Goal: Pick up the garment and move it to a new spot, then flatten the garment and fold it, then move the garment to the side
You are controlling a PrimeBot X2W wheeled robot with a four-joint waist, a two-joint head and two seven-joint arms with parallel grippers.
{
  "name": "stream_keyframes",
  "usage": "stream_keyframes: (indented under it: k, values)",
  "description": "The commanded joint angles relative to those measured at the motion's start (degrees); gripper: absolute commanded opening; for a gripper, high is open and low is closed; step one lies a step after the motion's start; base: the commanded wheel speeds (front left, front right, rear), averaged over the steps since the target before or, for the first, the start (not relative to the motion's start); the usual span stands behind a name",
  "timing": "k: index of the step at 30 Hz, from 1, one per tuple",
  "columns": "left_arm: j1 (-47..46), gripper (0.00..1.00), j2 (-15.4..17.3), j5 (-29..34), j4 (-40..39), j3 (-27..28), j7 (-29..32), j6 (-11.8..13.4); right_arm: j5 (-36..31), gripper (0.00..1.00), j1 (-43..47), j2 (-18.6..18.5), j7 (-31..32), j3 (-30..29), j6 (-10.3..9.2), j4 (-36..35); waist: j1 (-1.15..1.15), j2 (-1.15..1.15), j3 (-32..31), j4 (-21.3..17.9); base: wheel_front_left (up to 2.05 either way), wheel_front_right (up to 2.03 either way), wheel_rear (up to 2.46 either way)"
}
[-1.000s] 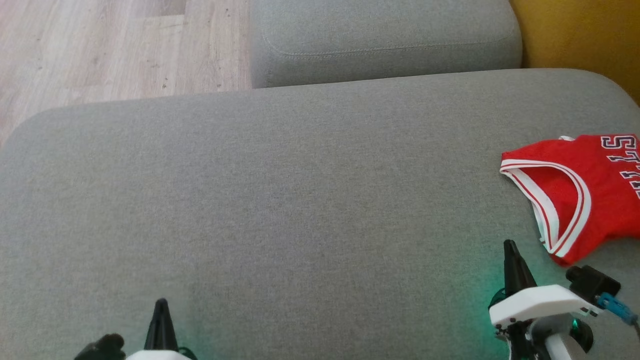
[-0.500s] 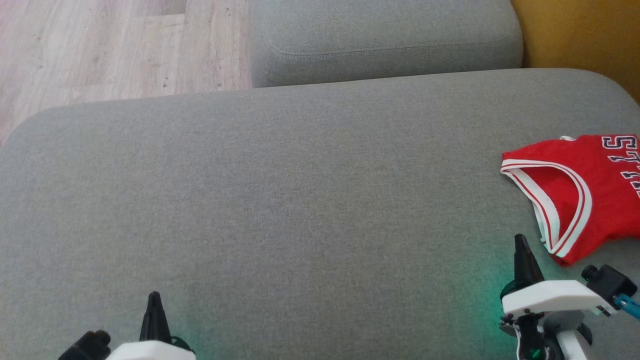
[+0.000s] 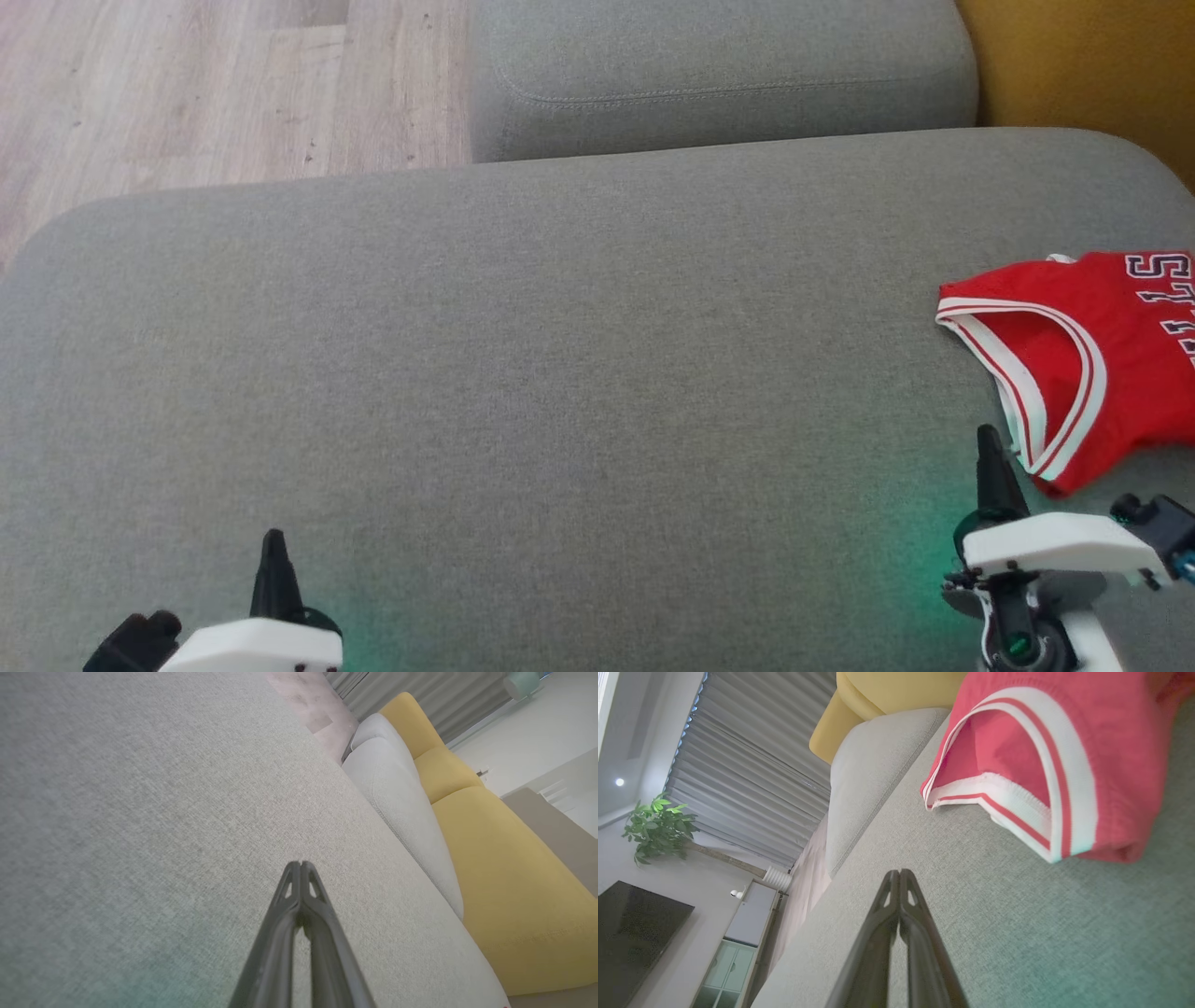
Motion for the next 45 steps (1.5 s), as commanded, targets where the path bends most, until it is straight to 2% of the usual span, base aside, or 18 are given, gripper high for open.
stream_keyframes:
  k: [1,45]
  values:
    - [-3.06,0.0,0.11,-1.42,-2.05,1.71,0.31,-0.34,1.56,0.0,-1.85,-0.18,0.33,0.25,-0.02,-2.45,0.0,0.0,0.0,0.01,0.0,0.0,0.0]
    - [-6.35,0.0,0.15,-29.65,-6.66,6.66,7.74,-3.09,29.61,0.0,-1.03,-0.25,7.73,-3.76,-0.04,-10.6,0.0,0.0,0.21,0.32,0.0,0.0,0.0]
